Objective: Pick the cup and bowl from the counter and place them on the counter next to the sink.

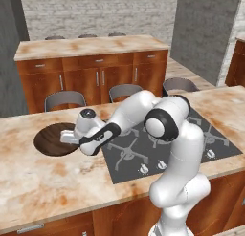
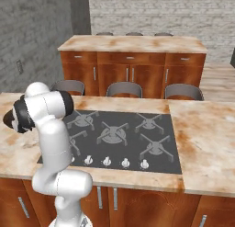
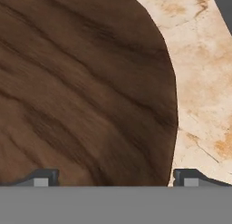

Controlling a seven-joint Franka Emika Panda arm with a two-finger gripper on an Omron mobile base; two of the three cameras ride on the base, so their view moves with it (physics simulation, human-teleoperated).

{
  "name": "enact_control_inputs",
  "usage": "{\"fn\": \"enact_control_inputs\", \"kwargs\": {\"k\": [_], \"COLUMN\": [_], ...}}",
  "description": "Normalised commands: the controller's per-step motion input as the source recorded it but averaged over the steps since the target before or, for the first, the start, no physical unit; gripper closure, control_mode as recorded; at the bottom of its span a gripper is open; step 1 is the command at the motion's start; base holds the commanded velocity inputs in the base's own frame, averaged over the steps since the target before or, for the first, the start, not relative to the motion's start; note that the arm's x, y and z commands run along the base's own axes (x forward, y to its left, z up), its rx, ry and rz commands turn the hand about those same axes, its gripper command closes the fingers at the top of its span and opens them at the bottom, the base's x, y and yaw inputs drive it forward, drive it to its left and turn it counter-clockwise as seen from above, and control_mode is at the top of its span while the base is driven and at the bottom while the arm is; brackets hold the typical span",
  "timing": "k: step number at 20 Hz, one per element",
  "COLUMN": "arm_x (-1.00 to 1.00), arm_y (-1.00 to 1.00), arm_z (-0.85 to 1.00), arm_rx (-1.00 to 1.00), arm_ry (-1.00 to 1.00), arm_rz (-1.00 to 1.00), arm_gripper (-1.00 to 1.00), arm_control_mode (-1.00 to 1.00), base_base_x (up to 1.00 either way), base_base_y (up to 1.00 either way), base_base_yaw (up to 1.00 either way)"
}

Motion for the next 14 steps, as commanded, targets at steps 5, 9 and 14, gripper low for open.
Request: {"fn": "enact_control_inputs", "kwargs": {"k": [5,9,14], "arm_x": [0.00,0.00,0.00], "arm_y": [0.00,0.00,0.00], "arm_z": [0.00,0.00,0.04], "arm_rx": [0.00,0.00,0.00], "arm_ry": [0.00,0.00,0.00], "arm_rz": [0.00,0.00,0.00], "arm_gripper": [1.00,1.00,1.00], "arm_control_mode": [-1.00,-1.00,-1.00], "base_base_x": [0.00,0.00,0.00], "base_base_y": [0.00,0.00,0.00], "base_base_yaw": [0.00,0.00,0.00]}}
